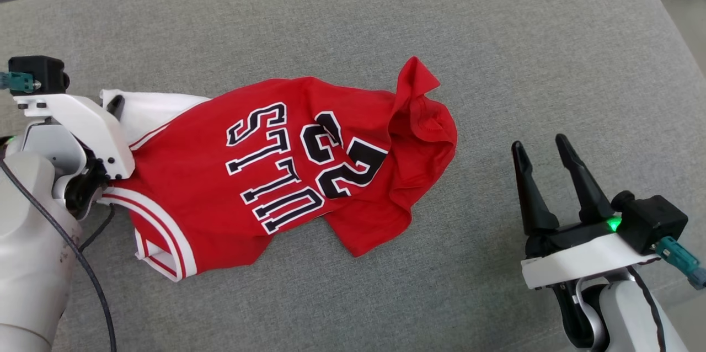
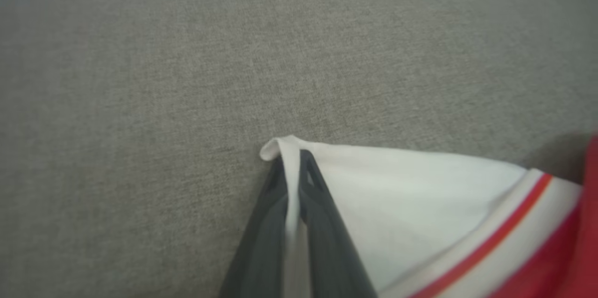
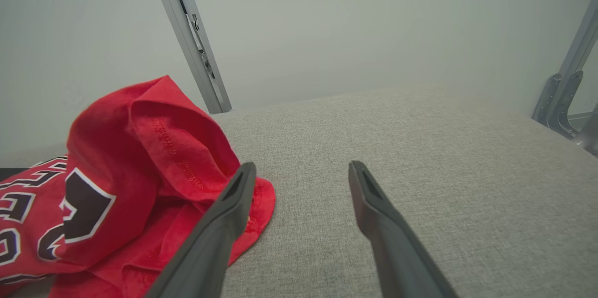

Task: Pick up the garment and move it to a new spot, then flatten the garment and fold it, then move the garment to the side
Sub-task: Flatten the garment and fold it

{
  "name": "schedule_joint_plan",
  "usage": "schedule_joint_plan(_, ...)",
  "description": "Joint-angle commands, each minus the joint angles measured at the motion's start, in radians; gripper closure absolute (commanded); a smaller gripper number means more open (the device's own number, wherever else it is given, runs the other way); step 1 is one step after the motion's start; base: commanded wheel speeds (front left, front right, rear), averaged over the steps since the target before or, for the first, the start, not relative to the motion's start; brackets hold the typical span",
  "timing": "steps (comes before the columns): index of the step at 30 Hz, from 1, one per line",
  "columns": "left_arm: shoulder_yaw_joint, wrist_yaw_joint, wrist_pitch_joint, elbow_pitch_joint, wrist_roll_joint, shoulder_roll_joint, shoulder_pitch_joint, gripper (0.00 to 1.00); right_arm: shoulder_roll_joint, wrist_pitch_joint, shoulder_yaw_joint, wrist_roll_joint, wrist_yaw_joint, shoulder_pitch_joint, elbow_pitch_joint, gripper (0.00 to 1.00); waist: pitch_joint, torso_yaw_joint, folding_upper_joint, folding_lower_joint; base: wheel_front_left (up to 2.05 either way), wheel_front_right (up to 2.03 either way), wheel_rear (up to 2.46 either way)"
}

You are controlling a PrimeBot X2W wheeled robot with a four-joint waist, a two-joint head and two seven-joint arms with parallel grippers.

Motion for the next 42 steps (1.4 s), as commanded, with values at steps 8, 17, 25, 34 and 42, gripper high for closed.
schedule_joint_plan(8,-0.015,-0.002,-0.114,-0.096,-0.094,0.053,-0.122,1.0,-0.007,-0.016,-0.011,0.005,0.002,-0.034,0.01,0.0,-0.015,0.016,0.0,0.0,0.0,0.0,0.0)
schedule_joint_plan(17,-0.075,-0.002,-0.247,-0.24,-0.027,0.108,-0.298,1.0,-0.007,-0.02,-0.031,0.001,0.002,-0.029,0.024,0.0,-0.055,0.029,0.0,0.0,0.0,0.0,0.0)
schedule_joint_plan(25,-0.194,0.035,-0.377,-0.592,0.097,0.128,-0.097,1.0,-0.007,-0.001,-0.091,-0.018,0.002,0.003,-0.002,0.0,-0.079,0.107,0.0,0.0,0.0,0.0,0.0)
schedule_joint_plan(34,-0.256,0.179,-0.394,-0.916,0.077,0.144,0.326,1.0,-0.008,0.042,-0.114,-0.047,0.002,0.006,-0.042,0.0,-0.086,0.194,0.0,0.0,0.0,0.0,0.0)
schedule_joint_plan(42,-0.315,0.238,-0.375,-0.965,0.055,0.169,0.566,1.0,-0.008,0.07,-0.115,-0.062,0.002,0.018,-0.052,0.0,-0.103,0.25,0.0,0.0,0.0,0.0,0.0)
